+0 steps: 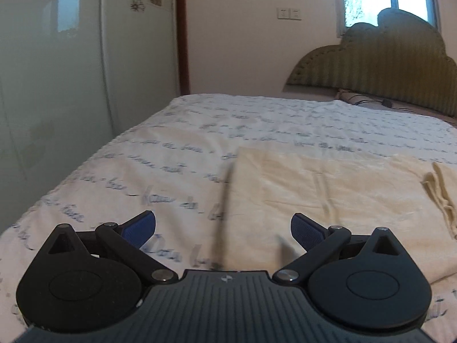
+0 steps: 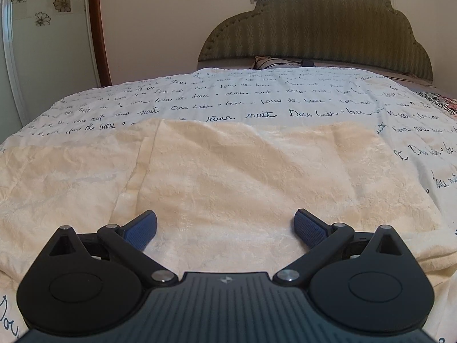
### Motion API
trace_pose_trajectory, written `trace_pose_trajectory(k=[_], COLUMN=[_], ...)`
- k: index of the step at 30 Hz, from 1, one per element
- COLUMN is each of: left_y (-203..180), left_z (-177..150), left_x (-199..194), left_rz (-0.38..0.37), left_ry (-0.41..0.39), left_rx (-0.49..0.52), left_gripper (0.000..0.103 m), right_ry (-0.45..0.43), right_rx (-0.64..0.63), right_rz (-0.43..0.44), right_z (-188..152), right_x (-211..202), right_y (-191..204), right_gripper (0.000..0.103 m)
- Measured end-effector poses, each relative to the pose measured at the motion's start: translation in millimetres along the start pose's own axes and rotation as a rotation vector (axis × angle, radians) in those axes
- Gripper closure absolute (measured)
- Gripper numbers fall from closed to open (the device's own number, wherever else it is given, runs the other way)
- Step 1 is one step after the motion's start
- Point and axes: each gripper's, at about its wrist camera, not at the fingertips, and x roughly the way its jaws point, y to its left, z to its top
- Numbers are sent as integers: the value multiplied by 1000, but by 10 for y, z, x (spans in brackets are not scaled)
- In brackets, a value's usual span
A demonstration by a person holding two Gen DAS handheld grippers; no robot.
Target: Fold towel
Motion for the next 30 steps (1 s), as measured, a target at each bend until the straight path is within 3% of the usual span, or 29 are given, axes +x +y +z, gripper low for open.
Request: trace_pose_trajectory(k=[4, 6, 8, 11, 13, 14, 16, 19, 22, 24, 28, 30], left_y=[542, 753, 868, 748, 511, 401, 195, 220, 491, 640, 736, 702], left_z=[209, 349, 467, 492, 468, 457, 433, 394, 287, 246, 219, 234], left_x=[-123, -223, -287, -222, -77, -9, 157, 377, 588, 647, 644, 651], left_rz=[311, 370, 243, -77, -229, -262, -257, -275, -406, -439, -468, -480], left_ry=[-31, -51, -23, 49, 106, 117, 159, 253, 367, 378, 371, 369], left_rx=[14, -14, -71, -155, -143, -124, -80, -137, -332, -432, -486, -472], left_gripper=[1, 1, 1, 1, 1, 1, 3, 5, 3, 3, 3, 3], right_ry=[2, 6, 13, -13, -65, -90, -122, -171, -233, -258, -258, -259], right_rx=[2, 4, 2, 69, 52, -2, -164, -406, -662, -793, -890, -923], right_rz=[1, 2, 3, 0, 91, 135, 227, 335, 354, 358, 390, 363], right_z=[4, 14, 29, 91, 134, 154, 173, 98, -76, -200, -354, -410], right_x=[-4, 4, 0, -125, -266, -336, -463, -648, -728, -728, -651, -557], right_y=[-9, -8, -9, 46, 254, 430, 843, 1428, 1915, 2172, 2511, 2642], right_gripper=[0, 0, 0, 0, 0, 0, 0, 1, 6, 7, 7, 7])
